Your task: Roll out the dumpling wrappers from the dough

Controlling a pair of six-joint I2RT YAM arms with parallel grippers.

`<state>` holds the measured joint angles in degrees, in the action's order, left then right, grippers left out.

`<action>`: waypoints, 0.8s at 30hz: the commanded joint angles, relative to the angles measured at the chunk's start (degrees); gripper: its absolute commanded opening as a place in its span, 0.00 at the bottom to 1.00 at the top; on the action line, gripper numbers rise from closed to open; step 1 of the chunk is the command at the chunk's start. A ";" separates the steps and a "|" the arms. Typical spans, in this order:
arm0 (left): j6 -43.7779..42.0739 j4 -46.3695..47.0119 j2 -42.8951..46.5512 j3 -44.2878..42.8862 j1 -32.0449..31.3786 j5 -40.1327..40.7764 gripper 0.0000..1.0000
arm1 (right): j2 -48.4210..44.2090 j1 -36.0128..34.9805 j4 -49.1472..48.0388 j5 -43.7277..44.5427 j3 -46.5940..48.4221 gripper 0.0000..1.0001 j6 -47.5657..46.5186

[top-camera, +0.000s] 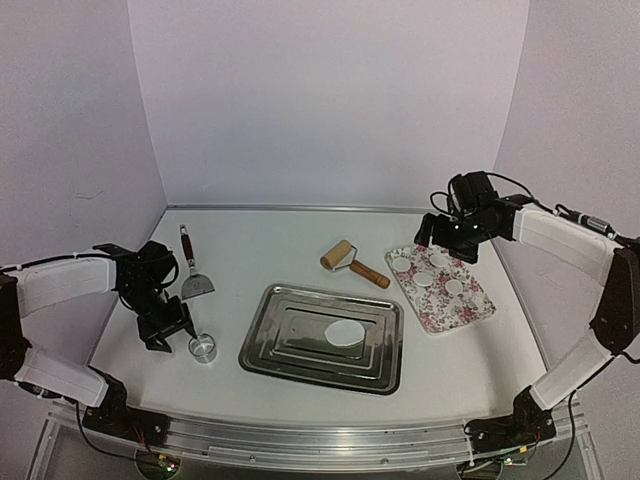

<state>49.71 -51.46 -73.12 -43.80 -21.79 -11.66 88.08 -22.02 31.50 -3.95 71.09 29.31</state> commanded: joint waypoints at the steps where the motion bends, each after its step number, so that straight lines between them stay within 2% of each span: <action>1: 3.86 3.75 1.45 2.09 -0.34 -3.57 0.67 | -1.76 0.18 -5.11 0.80 -1.60 0.98 -1.18; 5: 5.14 7.60 1.21 4.29 -0.39 -3.69 0.63 | -4.08 0.17 -7.10 -0.83 -4.81 0.98 -2.57; 12: 4.36 11.90 -0.28 6.70 -0.45 -2.45 0.58 | -5.98 0.18 -7.06 -3.04 -5.07 0.98 -14.69; 14: 3.29 12.71 -1.26 6.46 -0.45 -2.26 0.52 | -6.43 0.15 -6.67 -4.56 -4.31 0.98 -16.87; 17: 1.43 12.09 -3.92 4.60 -0.45 -1.12 0.37 | -7.82 0.20 -5.85 -6.44 -3.61 0.97 -18.67; 24: -1.30 10.54 -3.85 1.80 -0.55 2.35 0.03 | -9.68 0.16 -4.24 -8.93 -4.33 0.93 -17.37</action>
<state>50.68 -40.67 -77.91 -38.69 -22.03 -12.18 80.54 -21.89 26.65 -10.56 65.14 12.29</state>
